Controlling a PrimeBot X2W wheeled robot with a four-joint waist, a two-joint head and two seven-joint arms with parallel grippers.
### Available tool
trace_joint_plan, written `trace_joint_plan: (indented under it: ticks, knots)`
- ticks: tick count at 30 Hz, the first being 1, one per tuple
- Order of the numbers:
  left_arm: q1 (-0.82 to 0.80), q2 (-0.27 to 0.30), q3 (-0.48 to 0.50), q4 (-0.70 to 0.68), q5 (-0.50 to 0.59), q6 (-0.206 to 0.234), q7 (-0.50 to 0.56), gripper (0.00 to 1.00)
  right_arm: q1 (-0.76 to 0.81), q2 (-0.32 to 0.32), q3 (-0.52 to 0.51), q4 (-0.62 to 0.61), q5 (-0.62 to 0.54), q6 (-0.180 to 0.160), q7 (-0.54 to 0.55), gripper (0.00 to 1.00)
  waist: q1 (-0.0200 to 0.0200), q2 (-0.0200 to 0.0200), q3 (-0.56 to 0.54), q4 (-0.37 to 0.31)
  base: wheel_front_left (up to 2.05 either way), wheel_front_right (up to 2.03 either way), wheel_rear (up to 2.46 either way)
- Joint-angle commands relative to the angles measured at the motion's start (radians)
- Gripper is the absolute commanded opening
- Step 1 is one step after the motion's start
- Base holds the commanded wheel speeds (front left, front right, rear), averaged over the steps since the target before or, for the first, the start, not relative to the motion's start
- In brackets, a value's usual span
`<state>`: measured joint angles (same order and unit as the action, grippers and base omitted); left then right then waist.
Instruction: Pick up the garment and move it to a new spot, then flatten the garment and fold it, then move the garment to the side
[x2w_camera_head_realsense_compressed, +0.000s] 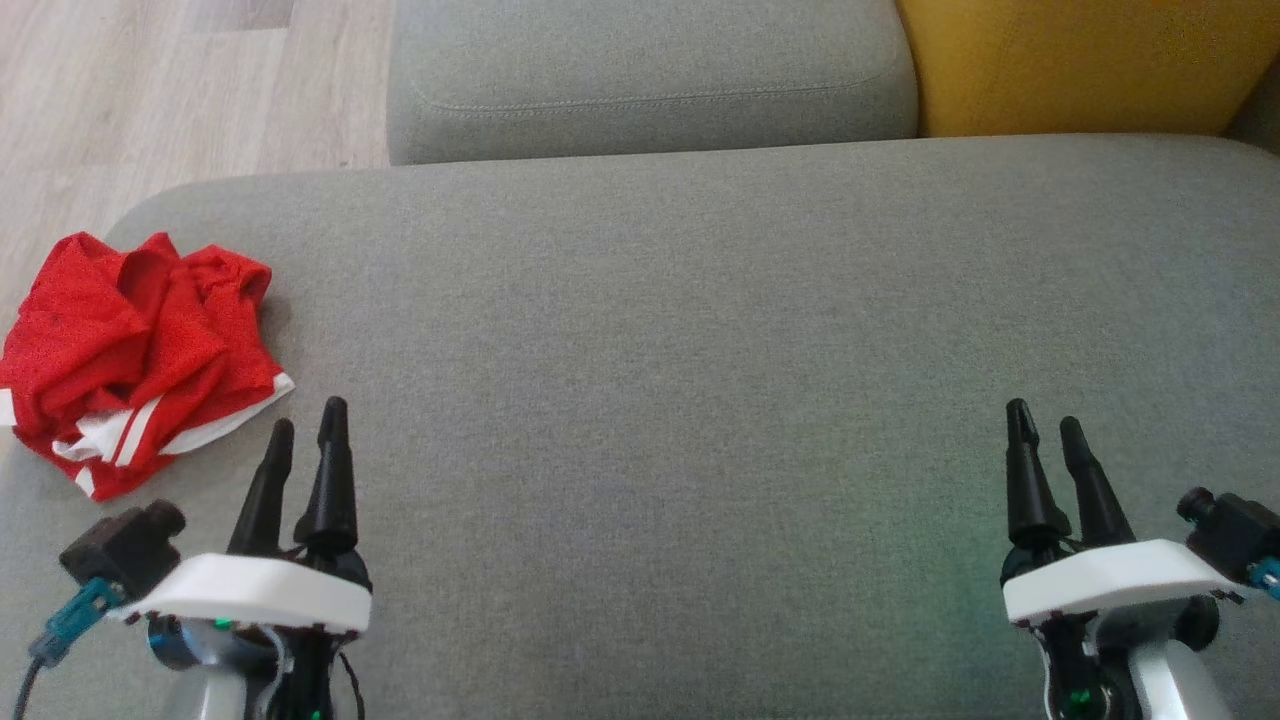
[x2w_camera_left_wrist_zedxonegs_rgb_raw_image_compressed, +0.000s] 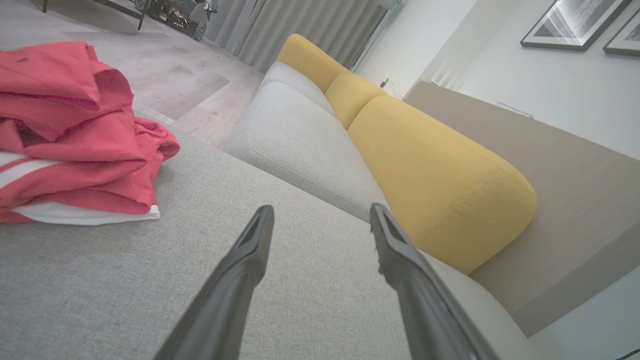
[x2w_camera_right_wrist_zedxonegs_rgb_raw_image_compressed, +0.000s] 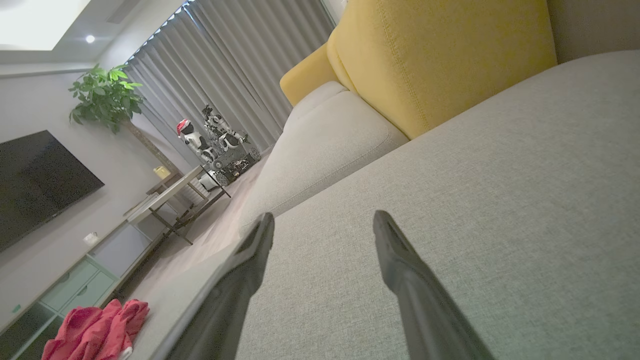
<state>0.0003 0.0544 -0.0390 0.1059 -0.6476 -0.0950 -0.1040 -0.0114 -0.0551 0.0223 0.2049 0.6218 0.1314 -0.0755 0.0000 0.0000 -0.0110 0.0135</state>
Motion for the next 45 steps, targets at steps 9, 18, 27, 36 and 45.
trace_joint_plan:
  ticks: [9,18,27,36,45]
  knots:
    - [-0.015,0.028,-0.011,-0.030,0.136,0.030,-0.034,1.00,-0.042,-0.010,0.026,-0.038,-0.142,0.000,-0.025,1.00,0.0000,0.0000,-0.003,-0.001,0.00,0.00,0.00]
    - [-0.008,0.035,-0.028,-0.022,0.227,0.046,-0.058,1.00,-0.043,-0.010,0.034,-0.033,-0.249,-0.001,-0.040,1.00,0.0000,0.0000,-0.007,0.003,0.00,0.00,0.00]
    - [-0.004,0.046,-0.048,-0.026,0.337,0.066,-0.084,1.00,-0.044,-0.008,0.038,-0.027,-0.368,-0.001,-0.056,1.00,0.0000,0.0000,-0.009,0.004,0.00,0.00,0.00]
    - [0.002,0.051,-0.065,-0.019,0.446,0.083,-0.113,1.00,-0.040,-0.003,0.040,-0.022,-0.492,-0.001,-0.076,1.00,0.0000,0.0000,-0.012,0.005,0.00,0.00,0.00]
    - [0.007,0.047,-0.071,0.002,0.525,0.095,-0.140,1.00,-0.036,0.003,0.030,-0.024,-0.545,-0.001,-0.090,1.00,0.0000,0.0000,-0.015,0.007,0.00,0.00,0.00]
